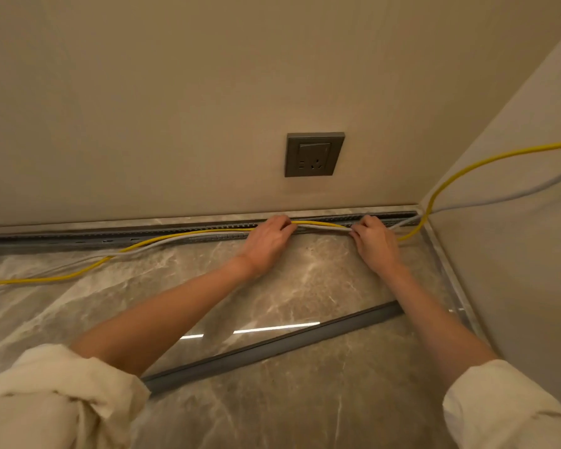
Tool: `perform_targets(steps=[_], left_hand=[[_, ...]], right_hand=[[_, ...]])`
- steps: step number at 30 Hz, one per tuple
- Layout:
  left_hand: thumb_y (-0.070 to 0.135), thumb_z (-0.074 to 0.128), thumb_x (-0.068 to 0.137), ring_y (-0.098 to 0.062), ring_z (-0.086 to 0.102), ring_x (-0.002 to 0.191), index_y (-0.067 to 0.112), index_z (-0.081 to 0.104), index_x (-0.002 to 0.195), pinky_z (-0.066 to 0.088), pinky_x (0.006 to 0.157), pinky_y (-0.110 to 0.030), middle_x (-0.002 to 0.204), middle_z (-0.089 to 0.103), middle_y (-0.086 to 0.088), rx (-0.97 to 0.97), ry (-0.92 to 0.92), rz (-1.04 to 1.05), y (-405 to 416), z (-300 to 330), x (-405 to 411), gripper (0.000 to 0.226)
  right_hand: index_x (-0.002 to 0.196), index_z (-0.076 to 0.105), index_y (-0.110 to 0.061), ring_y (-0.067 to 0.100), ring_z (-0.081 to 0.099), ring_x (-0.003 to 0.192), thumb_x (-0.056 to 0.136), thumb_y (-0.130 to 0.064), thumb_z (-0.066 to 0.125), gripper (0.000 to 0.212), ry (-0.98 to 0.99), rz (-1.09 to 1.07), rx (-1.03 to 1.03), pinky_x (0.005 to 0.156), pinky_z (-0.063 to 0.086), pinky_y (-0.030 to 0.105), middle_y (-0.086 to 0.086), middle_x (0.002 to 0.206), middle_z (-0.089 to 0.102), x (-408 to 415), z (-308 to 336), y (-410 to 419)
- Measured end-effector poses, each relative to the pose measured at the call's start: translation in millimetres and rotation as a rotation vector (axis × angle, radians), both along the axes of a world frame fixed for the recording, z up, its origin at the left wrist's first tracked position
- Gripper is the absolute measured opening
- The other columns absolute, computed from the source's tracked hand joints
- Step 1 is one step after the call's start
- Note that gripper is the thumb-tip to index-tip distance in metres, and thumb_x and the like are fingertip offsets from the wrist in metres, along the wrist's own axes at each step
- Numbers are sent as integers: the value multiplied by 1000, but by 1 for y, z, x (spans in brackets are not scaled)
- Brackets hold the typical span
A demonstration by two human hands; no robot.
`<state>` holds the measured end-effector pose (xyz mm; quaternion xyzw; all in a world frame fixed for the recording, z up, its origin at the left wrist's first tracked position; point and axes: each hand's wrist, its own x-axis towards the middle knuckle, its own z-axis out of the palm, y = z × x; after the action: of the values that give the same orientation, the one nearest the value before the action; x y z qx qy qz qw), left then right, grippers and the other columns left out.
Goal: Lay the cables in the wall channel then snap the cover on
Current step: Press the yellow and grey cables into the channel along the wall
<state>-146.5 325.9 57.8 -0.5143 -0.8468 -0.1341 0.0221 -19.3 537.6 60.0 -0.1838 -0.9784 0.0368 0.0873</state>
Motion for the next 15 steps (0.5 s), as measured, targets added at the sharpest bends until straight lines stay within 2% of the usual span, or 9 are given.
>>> perform_targets(steps=[6,8,11,15], left_hand=[[17,47,94,-32,55,91,4,50,113,50,71,-42,113,51,-18,51,-68,-13,46,1,3,23],[18,47,95,-32,56,85,4,51,112,47,67,-40,112,52,-18,104,-84,-3,53,1,3,22],[17,48,95,-34,57,86,3,58,110,49,67,-42,105,59,-18,112,-66,-8,59,-2,2,22],[10,54,91,-35,58,87,4,63,106,48,68,-41,102,61,-18,68,-50,-9,69,-4,2,19]], right_hand=[[78,69,0,31,60,65,81,-9,70,10,145,95,142,53,49,36,15,71,61,-2,-2,12],[78,68,-2,30,60,65,80,-10,71,9,190,120,181,53,49,35,14,72,61,0,-6,18],[82,68,-5,29,59,65,80,-10,72,7,228,132,216,54,47,34,12,74,62,2,-10,27],[83,68,-5,29,58,66,79,-9,72,7,150,120,203,52,46,33,11,74,60,0,-10,37]])
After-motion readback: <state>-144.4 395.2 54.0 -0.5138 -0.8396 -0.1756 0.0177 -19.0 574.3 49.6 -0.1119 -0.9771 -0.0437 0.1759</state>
